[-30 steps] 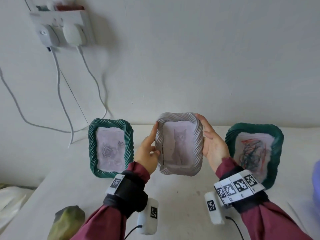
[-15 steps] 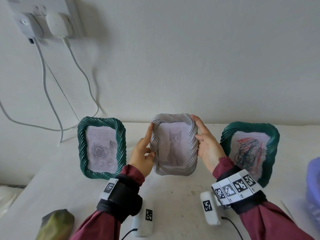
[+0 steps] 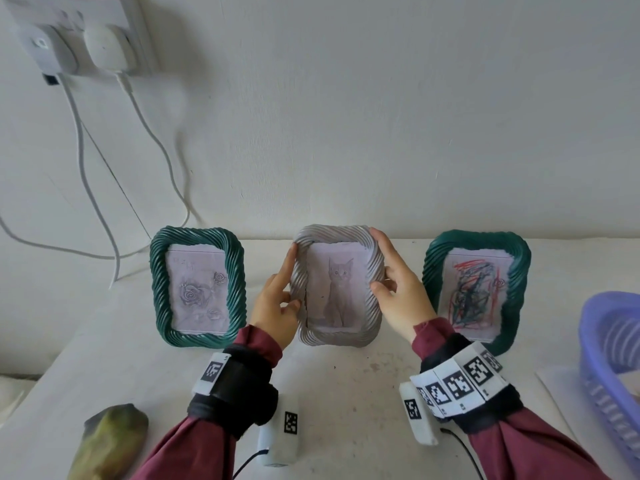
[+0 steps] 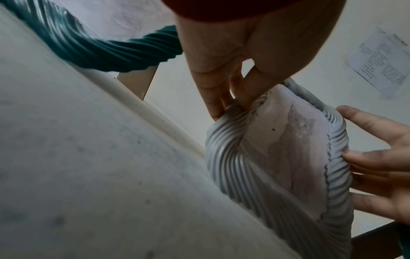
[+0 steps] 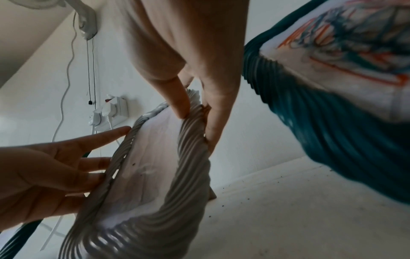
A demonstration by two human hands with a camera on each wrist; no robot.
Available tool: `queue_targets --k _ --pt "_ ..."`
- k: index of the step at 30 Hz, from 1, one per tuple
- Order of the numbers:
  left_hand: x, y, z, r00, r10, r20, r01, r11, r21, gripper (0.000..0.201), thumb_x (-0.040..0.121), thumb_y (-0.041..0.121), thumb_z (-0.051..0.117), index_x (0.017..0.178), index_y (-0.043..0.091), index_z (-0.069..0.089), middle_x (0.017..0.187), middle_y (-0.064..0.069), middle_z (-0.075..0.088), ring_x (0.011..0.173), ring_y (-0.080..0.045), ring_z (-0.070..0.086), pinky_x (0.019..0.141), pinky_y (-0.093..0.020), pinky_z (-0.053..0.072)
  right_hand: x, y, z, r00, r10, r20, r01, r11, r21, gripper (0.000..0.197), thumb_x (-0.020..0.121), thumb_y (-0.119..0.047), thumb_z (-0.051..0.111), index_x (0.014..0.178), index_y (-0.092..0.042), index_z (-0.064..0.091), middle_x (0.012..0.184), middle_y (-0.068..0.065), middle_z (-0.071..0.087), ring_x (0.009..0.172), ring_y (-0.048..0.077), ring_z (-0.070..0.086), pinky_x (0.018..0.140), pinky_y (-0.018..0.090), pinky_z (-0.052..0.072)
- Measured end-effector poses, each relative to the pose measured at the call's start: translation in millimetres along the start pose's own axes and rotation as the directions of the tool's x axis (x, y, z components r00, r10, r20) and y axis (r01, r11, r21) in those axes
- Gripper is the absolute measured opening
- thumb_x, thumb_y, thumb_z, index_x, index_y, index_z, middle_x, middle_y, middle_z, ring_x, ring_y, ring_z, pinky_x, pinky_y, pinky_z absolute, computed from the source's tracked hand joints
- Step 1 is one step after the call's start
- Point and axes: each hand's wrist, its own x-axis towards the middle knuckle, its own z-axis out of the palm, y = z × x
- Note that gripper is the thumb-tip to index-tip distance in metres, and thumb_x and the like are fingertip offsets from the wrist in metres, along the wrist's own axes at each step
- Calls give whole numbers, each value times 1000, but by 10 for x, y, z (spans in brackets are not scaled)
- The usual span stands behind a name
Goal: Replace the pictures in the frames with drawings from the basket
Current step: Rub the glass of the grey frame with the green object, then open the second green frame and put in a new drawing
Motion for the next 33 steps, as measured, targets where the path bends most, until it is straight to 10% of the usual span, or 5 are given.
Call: queue_targets --k 11,18,22,26,33 --pt "-52 -9 3 1000 20 10 -21 998 54 91 79 -20 35 128 54 15 104 11 48 74 -15 51 72 -13 47 -83 -129 -31 998 26 53 -11 964 -266 81 92 -2 45 141 -47 -2 59 -2 41 48 10 42 52 15 37" --pt "-208 140 75 995 91 -49 -72 952 297 94 75 -10 55 136 33 -1 134 -12 36 125 -27 36 102 -23 25 -287 -194 -209 981 90 173 -66 988 -143 85 92 -14 53 139 -49 -9 148 -2 32 123 26 49 100 23 40" --pt "-340 363 268 917 352 -186 -265 888 376 74 76 2 53 141 29 29 139 -11 37 129 -26 34 105 -29 25 -530 -222 -479 990 112 80 -106 992 -75 51 92 -12 51 136 -35 38 126 4 58 114 7 55 96 15 41" --pt "-404 579 596 926 377 32 -379 921 93 53 79 4 48 122 36 48 112 14 56 105 -5 53 94 -15 40 -732 -108 -748 942 68 -329 -97 993 -73 25 89 -5 52 103 -21 65 93 0 71 77 7 66 79 19 54" --pt "-292 733 1236 904 16 426 -69 991 111 83 87 2 51 146 20 -5 148 -9 21 132 -21 31 103 -18 22 -677 251 -1020 843 124 -523 -303 913 -272 65 86 -8 54 143 -20 25 143 15 36 132 31 34 108 47 32"
